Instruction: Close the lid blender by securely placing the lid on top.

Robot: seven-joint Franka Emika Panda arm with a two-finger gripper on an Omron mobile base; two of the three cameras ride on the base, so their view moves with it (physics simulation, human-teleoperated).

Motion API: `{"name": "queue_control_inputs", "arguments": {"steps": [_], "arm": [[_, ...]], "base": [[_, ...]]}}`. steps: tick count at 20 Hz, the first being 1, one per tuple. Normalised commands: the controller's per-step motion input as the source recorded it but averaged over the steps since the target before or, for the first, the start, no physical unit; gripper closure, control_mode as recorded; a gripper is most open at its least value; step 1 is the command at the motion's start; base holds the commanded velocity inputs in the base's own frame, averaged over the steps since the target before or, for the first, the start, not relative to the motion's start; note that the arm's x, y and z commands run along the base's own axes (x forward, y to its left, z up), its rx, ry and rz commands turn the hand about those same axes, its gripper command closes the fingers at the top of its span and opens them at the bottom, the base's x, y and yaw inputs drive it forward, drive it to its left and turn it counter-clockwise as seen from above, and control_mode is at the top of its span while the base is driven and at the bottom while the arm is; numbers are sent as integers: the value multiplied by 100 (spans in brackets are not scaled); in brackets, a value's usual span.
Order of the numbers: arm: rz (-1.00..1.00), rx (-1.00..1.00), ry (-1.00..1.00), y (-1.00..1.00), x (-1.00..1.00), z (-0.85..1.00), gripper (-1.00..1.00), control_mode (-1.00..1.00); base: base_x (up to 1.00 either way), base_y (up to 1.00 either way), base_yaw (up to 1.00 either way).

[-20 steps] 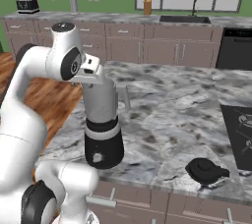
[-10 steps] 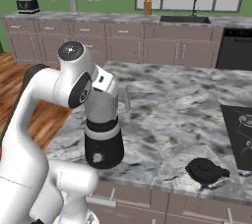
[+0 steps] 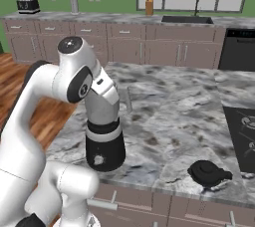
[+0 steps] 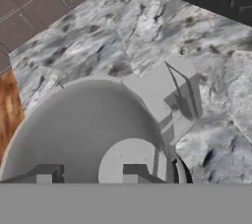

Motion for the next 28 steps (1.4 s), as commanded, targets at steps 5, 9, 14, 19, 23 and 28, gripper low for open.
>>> {"name": "queue_control_inputs", "arguments": {"steps": [5, 9, 14, 19, 23, 28], "arm": [[-11, 11, 0, -91, -74, -22, -100, -100], [-3, 12, 0, -86, -82, -4, -100, -100], [0, 13, 0, -63, -70, 23, -100, -100], [0, 11, 0, -43, -67, 52, -100, -100], [0, 9, 0, -38, -76, 19, -100, -100], [0, 1, 0, -36, -59, -41, -100, -100]], "base": [[0, 0, 0], [0, 0, 0], [0, 0, 0], [0, 0, 0], [0, 0, 0], [0, 0, 0]]}}
